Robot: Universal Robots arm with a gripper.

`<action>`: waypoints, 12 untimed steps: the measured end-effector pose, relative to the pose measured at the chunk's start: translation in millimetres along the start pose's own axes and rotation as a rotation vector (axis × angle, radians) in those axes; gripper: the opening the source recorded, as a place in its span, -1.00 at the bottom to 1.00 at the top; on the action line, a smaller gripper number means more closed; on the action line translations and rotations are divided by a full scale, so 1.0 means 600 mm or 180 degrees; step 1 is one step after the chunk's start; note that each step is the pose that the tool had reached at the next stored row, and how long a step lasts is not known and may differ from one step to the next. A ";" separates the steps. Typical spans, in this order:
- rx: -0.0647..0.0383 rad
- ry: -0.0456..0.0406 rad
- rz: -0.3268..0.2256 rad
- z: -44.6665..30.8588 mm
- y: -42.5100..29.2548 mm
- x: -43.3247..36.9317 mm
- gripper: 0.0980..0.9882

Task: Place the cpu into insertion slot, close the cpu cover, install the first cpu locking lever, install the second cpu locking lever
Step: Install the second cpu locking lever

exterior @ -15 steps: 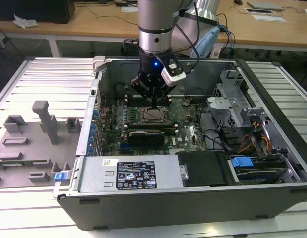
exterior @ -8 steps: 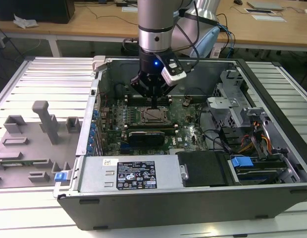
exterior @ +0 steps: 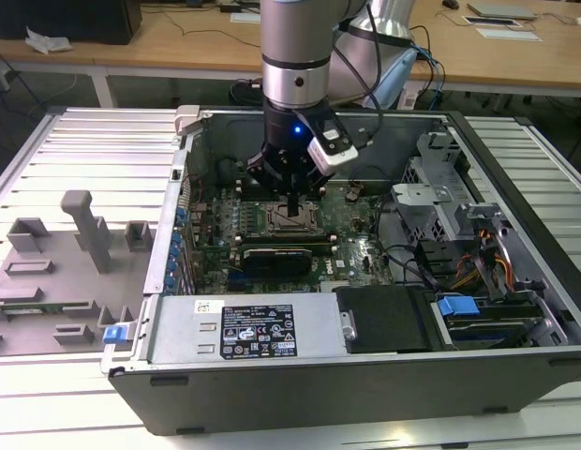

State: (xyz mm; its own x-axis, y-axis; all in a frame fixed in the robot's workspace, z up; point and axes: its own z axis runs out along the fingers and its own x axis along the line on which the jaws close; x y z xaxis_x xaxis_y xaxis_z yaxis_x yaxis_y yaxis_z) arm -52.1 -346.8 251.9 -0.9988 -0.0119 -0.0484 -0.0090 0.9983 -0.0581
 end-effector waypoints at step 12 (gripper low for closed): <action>-0.0333 -0.0003 0.0016 0.017 -0.034 0.016 -0.98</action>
State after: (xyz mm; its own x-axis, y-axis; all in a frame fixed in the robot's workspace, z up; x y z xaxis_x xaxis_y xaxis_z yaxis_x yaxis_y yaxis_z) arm -60.8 -368.0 242.3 -0.9988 -0.0068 -0.0495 -0.0091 0.9989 0.0464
